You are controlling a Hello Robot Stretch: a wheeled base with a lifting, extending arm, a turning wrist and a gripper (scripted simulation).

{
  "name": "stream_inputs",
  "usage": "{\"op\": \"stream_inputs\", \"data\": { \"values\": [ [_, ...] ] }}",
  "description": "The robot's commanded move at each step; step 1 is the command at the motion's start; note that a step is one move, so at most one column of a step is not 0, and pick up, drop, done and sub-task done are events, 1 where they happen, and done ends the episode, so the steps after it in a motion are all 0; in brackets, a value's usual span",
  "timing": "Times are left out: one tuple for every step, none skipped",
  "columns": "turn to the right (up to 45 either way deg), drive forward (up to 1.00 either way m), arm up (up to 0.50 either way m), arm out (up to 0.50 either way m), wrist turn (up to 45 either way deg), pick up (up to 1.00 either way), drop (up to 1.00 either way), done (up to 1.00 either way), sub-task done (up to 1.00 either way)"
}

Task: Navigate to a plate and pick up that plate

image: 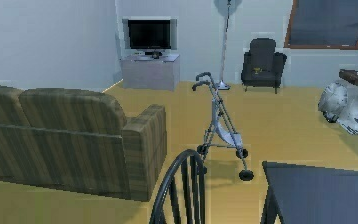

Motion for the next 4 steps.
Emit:
{"op": "stream_inputs", "data": {
  "values": [
    [0.0,0.00,0.36,0.00,0.0,0.00,0.00,0.00,0.00],
    [0.0,0.00,0.00,0.44,0.0,0.00,0.00,0.00,0.00],
    [0.0,0.00,0.00,0.00,45.0,0.00,0.00,0.00,0.00],
    [0.0,0.00,0.00,0.00,45.0,0.00,0.00,0.00,0.00]
  ]
}}
